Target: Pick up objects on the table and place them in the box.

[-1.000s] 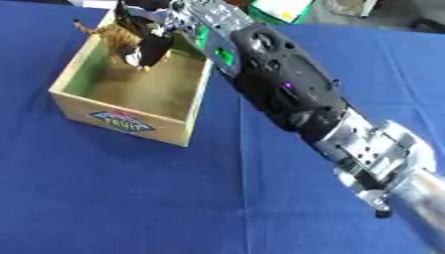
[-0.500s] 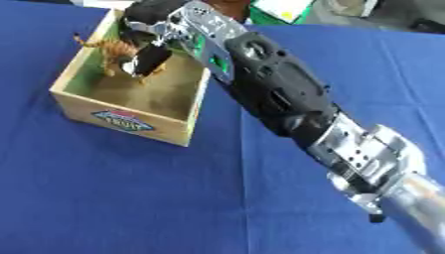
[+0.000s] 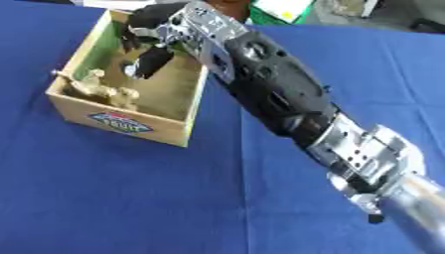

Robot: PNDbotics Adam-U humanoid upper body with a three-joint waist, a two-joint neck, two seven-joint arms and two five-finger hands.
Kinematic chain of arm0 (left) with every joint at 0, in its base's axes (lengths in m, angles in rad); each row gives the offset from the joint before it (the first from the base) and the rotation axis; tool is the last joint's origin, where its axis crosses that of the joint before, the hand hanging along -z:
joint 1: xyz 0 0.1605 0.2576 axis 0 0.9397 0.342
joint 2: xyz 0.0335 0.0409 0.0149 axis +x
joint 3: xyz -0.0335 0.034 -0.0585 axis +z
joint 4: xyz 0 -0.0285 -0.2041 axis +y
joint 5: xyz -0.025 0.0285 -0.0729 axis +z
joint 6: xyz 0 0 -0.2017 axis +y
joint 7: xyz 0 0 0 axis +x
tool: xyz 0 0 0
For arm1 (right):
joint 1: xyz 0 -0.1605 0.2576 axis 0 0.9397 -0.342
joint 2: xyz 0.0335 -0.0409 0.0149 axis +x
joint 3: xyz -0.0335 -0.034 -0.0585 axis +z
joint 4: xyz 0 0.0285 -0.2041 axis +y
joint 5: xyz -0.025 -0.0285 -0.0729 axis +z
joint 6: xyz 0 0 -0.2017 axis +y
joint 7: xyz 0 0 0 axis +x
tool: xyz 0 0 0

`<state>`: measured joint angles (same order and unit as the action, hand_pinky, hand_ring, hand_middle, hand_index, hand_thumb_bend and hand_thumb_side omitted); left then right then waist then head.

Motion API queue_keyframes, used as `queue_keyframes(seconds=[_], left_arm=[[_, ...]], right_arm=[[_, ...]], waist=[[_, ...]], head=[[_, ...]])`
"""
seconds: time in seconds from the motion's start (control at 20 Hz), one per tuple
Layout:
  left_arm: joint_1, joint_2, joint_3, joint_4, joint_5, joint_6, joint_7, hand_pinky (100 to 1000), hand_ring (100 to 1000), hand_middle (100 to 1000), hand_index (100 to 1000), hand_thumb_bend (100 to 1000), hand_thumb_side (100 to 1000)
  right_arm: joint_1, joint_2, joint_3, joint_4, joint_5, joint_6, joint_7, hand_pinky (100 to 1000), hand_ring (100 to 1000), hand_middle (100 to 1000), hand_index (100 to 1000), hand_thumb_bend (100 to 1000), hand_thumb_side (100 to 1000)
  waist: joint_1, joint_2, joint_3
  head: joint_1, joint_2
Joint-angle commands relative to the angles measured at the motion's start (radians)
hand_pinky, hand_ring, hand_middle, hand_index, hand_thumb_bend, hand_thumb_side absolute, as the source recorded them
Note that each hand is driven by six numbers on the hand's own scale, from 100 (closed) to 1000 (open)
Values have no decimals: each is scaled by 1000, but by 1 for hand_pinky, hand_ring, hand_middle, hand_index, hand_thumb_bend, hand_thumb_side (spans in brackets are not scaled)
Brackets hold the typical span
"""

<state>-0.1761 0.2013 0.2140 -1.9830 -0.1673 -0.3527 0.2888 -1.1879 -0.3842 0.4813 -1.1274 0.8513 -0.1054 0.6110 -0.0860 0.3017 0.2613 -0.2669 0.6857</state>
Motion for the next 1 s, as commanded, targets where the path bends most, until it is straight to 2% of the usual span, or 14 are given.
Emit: queue_keyframes(seconds=[0.05, 0.35, 0.6, 0.8, 1.0], left_arm=[[-2, 5, 2, -17, 3, 1, -3, 566, 527, 525, 745, 100, 649], [-3, 5, 6, -17, 1, 1, 0, 566, 527, 525, 745, 100, 649], [-3, 4, 10, -17, -2, 0, 5, 566, 527, 525, 745, 100, 649], [-5, 5, 14, -17, -5, -3, 10, 566, 526, 525, 745, 100, 649], [-6, 3, 20, -17, -10, -3, 18, 566, 525, 525, 744, 100, 648]], right_arm=[[-28, -48, -41, -90, -30, 23, -19, 829, 797, 709, 808, 100, 779], [0, -137, -129, -384, -89, 121, -95, 834, 791, 709, 810, 128, 881], [79, -222, -219, -625, -202, 218, -143, 838, 783, 706, 816, 172, 926], [201, -306, -288, -816, -294, 315, -244, 820, 771, 711, 824, 196, 968], [353, -383, -344, -869, -395, 328, -422, 816, 759, 719, 839, 150, 982]], waist=[[9, -22, -1], [11, -22, -8], [14, -19, -17], [17, -15, -23], [19, -4, -31]], head=[[2, 7], [13, 2], [25, -7], [34, -12], [50, -18]])
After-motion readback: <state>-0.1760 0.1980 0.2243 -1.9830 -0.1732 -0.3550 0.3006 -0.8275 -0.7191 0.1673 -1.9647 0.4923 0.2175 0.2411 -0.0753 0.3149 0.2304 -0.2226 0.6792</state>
